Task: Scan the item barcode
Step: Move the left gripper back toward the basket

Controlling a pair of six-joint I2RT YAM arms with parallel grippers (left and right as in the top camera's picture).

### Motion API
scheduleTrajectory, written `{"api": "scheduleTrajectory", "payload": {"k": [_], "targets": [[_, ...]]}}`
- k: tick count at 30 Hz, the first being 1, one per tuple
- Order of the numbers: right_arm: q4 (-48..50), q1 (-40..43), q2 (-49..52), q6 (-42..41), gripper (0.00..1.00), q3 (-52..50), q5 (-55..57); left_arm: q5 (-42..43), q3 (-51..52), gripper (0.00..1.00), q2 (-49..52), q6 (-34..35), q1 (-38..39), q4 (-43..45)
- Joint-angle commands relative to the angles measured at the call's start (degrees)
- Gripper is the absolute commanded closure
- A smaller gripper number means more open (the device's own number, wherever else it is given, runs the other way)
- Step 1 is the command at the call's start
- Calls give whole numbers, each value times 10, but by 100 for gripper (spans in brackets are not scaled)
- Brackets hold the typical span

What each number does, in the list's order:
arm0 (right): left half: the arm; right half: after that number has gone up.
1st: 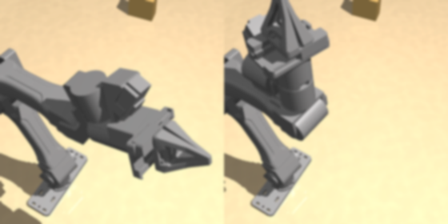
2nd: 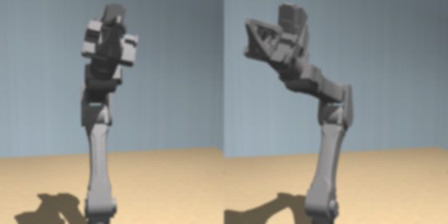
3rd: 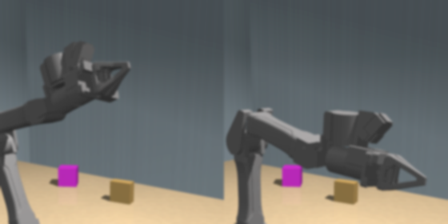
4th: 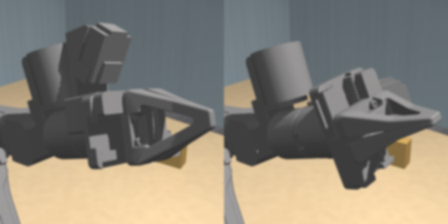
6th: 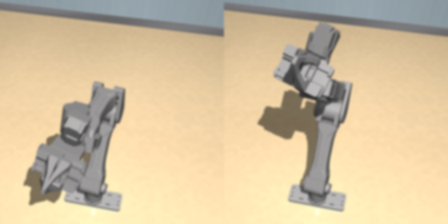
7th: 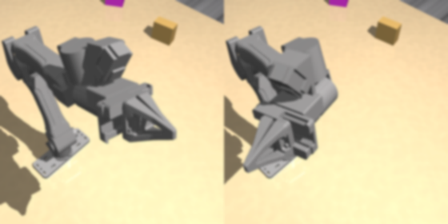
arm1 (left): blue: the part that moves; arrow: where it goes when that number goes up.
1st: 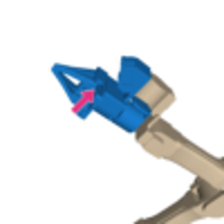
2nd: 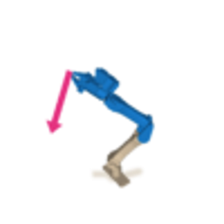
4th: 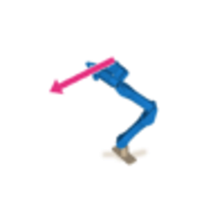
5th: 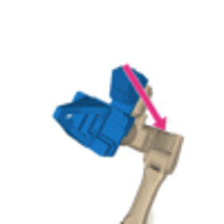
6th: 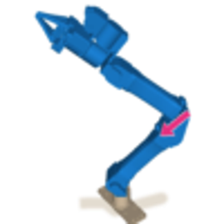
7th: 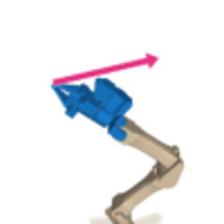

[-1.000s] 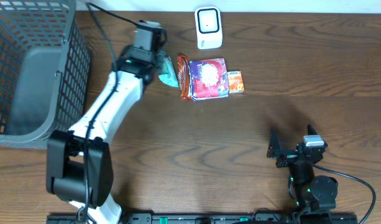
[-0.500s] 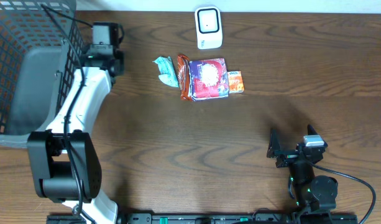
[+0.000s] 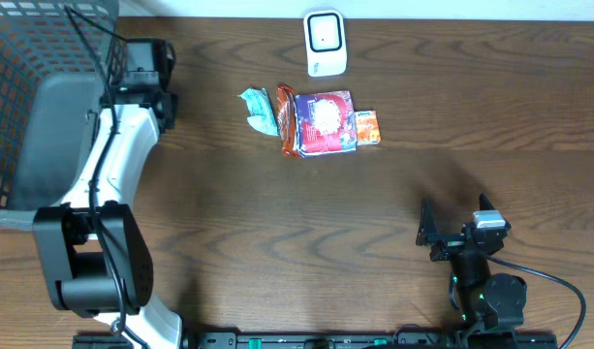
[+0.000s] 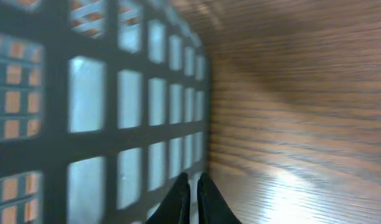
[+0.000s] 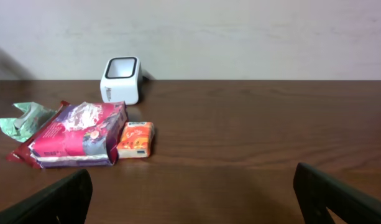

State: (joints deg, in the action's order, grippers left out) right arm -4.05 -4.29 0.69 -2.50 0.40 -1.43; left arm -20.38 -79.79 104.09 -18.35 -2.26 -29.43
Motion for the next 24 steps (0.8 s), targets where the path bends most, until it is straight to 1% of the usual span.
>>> {"api": "scheduleTrajectory", "payload": {"k": [1, 3, 13, 17, 20, 22, 24], "targets": [[-2, 1, 0, 4, 1, -1, 5, -26, -7, 92, 3, -18, -25, -2], [-2, 1, 0, 4, 1, -1, 5, -26, -7, 92, 3, -31, -32, -1], [-2, 1, 0, 4, 1, -1, 5, -26, -7, 92, -4, -27, -30, 17], [-2, 1, 0, 4, 1, -1, 5, -26, -7, 92, -30, 35, -21, 34], [-2, 1, 0, 4, 1, -1, 5, -24, -7, 92, -65, 80, 1, 47], [-2, 1, 0, 4, 1, -1, 5, 10, -7, 91, -92, 96, 22, 46], [-2, 1, 0, 4, 1, -1, 5, 61, -7, 83, -116, 97, 44, 41]]}}
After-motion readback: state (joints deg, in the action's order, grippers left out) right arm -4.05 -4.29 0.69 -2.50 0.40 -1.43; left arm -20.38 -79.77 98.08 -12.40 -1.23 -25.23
